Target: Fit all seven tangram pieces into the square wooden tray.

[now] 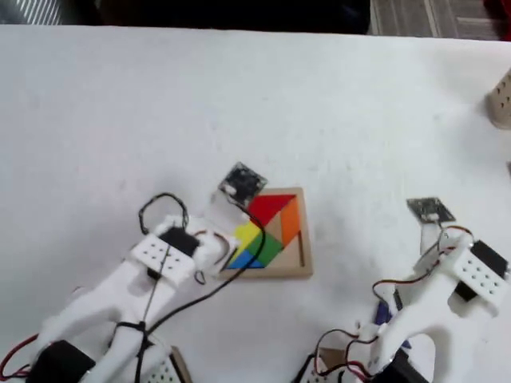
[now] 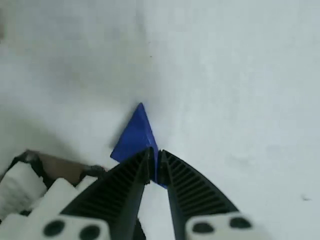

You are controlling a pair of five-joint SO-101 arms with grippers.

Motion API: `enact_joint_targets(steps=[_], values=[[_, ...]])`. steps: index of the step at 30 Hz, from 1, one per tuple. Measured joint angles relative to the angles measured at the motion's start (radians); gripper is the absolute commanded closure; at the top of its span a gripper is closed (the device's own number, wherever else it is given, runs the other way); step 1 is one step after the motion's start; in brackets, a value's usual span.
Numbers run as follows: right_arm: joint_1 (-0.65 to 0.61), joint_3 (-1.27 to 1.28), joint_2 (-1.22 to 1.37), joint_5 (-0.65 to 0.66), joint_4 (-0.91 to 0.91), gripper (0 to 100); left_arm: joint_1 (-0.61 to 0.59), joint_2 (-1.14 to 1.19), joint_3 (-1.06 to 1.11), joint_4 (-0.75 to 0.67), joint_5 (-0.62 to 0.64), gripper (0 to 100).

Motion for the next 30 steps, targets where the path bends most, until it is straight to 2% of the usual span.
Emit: enact_joint_targets(steps=[4,6,11,18,22,27,30], values=[[0.028,0.0,0.0,0.216,0.057,80.0,0.0,0.0,0.0,0.0,-0.017,98],[0.035,0.012,0.0,0.311,0.086,76.0,0.0,0.0,0.0,0.0,-0.018,98],[0.034,0.077,-0.002,0.445,0.084,75.6,0.0,0.0,0.0,0.0,-0.018,98],[0.035,0.258,-0.029,0.528,-0.13,75.5,0.0,0.0,0.0,0.0,-0.018,98],[0.043,0.338,-0.034,0.546,-0.299,77.3,0.0,0.0,0.0,0.0,-0.018,98],[0.075,0.411,-0.037,0.546,-0.511,93.3,-0.002,0.0,0.0,0.0,-0.018,98],[0.089,0.411,-0.041,0.545,-0.58,96.4,0.0,0.0,0.0,0.0,-0.018,98]])
